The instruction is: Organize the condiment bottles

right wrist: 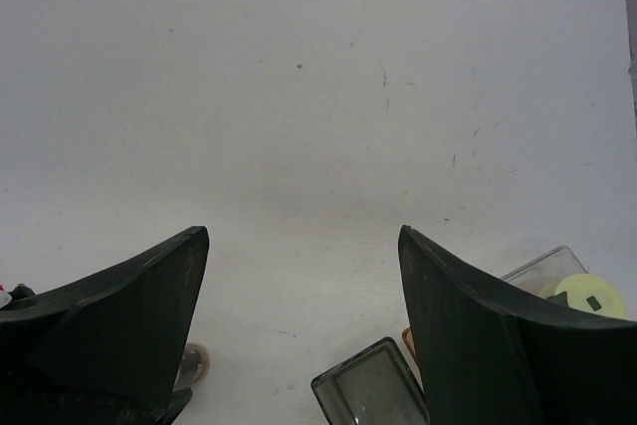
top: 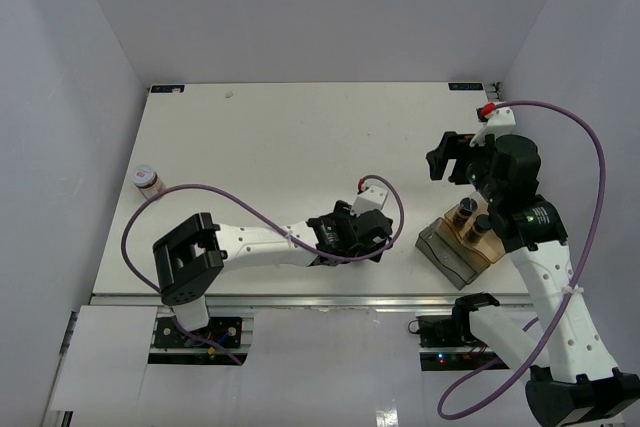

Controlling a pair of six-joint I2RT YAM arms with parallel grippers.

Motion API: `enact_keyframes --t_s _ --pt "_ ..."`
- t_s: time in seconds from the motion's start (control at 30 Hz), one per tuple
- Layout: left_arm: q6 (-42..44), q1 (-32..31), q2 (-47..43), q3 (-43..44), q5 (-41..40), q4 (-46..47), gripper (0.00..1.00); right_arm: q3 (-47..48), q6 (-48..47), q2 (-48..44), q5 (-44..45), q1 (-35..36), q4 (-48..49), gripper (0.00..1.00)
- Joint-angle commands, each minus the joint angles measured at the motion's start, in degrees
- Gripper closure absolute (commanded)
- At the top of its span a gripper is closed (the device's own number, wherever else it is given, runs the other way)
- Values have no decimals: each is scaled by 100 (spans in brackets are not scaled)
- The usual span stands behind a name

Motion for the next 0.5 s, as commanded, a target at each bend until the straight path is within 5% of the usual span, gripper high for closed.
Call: enact_keyframes --t_s 0.0,0.27,0.47 --pt "-159 -33 -246 97 70 -212 2 341 -40 70 -28 14 3 17" --pt "-295 -16 -774 895 183 -1103 2 672 -38 240 -676 14 -378 17" --pt "-224 687 -1703 1274 631 -1694 2 526 44 396 -1307 49 -501 17"
